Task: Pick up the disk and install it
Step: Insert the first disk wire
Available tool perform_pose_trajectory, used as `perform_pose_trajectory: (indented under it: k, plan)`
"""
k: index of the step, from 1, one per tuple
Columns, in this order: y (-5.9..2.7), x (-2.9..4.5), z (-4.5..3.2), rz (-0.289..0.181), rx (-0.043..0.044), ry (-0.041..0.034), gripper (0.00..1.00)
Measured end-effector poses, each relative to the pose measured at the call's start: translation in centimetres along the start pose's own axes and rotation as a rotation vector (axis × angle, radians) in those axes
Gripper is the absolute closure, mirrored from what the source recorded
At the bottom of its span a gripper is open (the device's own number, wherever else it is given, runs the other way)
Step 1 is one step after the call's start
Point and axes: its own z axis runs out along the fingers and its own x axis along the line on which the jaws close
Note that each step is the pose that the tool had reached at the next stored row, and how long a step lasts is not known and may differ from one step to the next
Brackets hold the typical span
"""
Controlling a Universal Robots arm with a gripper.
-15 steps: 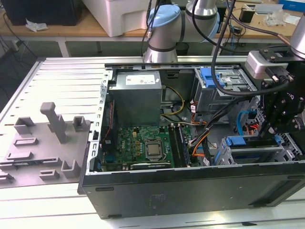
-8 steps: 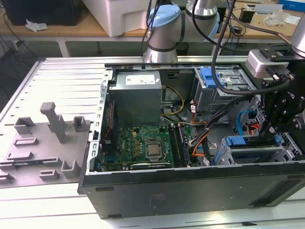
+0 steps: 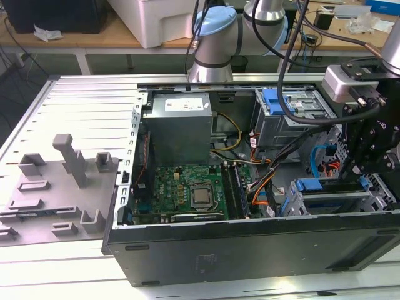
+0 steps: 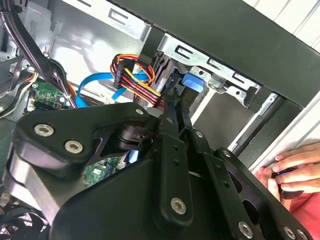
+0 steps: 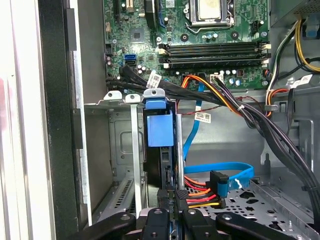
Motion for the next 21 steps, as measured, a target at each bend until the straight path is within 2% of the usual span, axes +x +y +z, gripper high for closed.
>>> perform_pose_trajectory:
  k: [21]
  plan:
    - [0.0,0.08,0.19,0.0,0.0,-0.0012,0.84]
